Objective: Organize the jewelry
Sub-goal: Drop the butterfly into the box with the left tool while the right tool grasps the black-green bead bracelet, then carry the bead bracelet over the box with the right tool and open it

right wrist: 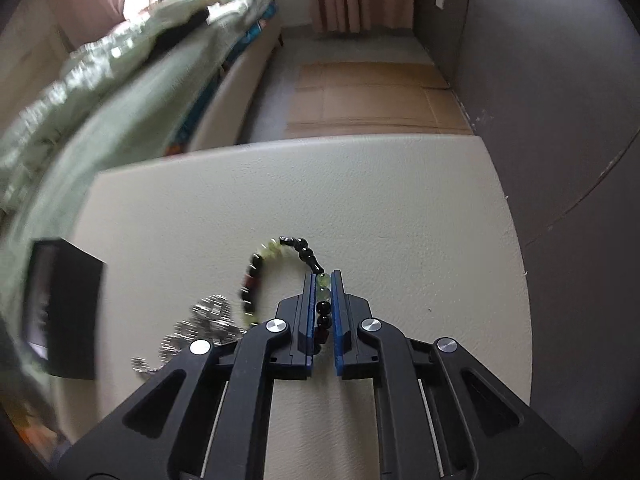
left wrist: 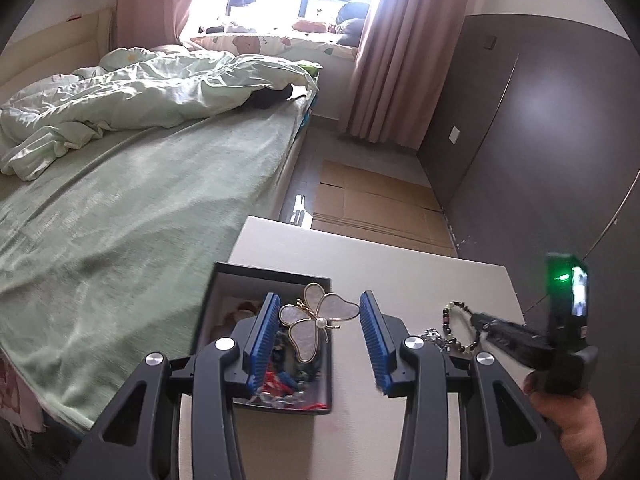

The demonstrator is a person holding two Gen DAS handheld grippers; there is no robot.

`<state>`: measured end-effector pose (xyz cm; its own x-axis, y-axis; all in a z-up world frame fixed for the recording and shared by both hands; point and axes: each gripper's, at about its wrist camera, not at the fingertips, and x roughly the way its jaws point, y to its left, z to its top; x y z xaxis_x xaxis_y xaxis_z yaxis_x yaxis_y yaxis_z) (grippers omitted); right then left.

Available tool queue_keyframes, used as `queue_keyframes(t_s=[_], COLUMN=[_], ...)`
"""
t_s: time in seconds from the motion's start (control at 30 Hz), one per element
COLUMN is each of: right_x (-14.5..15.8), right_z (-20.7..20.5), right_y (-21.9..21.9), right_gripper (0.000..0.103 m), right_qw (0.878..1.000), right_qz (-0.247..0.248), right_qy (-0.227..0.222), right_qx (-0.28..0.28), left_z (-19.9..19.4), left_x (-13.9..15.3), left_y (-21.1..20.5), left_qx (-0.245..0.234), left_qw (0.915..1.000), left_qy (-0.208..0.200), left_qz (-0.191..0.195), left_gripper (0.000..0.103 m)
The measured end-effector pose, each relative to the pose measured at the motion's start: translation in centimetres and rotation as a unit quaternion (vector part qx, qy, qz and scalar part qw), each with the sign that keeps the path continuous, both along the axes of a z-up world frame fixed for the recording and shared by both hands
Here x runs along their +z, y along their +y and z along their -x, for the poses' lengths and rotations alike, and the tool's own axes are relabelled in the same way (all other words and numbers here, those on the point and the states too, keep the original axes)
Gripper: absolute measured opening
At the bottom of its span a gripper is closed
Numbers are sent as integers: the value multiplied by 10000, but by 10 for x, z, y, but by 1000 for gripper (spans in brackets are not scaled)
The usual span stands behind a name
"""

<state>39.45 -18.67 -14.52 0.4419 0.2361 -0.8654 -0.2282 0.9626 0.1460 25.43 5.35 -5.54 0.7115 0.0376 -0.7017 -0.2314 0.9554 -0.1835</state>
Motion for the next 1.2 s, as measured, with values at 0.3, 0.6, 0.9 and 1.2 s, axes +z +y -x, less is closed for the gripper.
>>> queue_keyframes(t_s=[0.3, 0.6, 0.9, 1.2], right_x=[52, 91, 109, 105], right_z=[23, 49, 74, 85], right_y=[3, 12, 54, 109], right_gripper=[8, 8, 8, 8], right_qw=[9952, 9840, 9700, 9603], right_qz=[-805, -1400, -1930, -2287], right_qy=[-558, -1089, -1263, -990], right_qx=[88, 181, 773, 1257], left_z=[7, 2, 12, 30], left_x=[1, -13, -12, -12], left_y=[23, 33, 53, 77], left_qx=[20, -163, 81, 307], left_qw=[9999, 9985, 9991, 9987], left_qy=[133, 500, 409, 404], left_qz=[-42, 133, 122, 69], left_gripper=[39, 41, 76, 76])
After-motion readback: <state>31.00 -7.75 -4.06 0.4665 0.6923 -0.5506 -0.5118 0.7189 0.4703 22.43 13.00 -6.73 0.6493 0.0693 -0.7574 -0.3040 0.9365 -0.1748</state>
